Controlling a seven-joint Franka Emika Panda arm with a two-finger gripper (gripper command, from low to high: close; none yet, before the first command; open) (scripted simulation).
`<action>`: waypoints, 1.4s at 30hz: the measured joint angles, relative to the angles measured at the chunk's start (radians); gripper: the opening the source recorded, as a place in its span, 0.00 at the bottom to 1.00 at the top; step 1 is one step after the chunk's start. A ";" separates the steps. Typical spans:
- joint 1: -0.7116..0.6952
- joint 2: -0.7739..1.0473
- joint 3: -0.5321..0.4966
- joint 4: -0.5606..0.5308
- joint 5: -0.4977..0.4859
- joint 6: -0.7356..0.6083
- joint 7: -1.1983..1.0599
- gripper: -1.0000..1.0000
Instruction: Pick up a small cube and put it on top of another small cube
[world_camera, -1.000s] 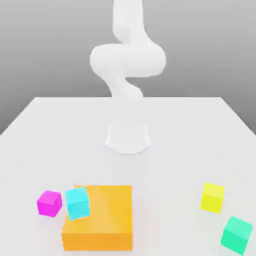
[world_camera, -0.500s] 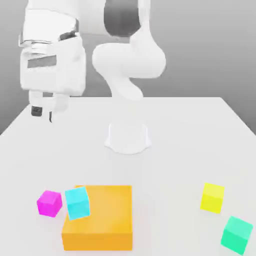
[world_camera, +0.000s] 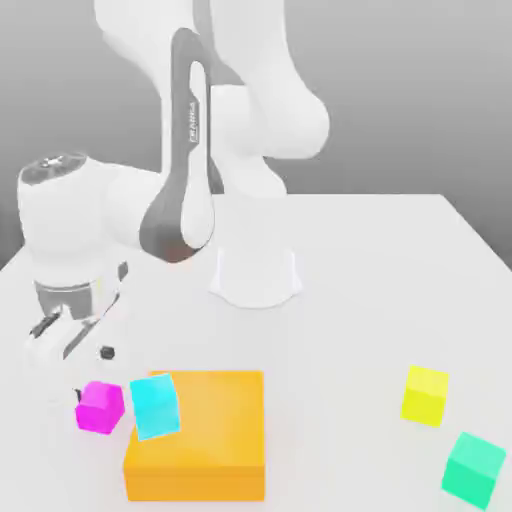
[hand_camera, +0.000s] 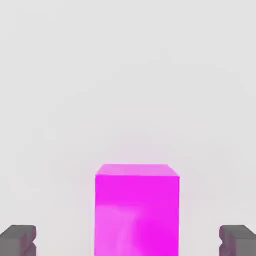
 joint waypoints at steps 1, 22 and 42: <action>-0.003 0.036 0.003 0.007 0.003 0.029 -0.001 0.50; 0.017 -0.199 0.036 -0.006 -0.061 -0.191 -0.234 0.00; 0.170 -0.389 0.071 0.060 -0.030 -0.450 -1.137 0.00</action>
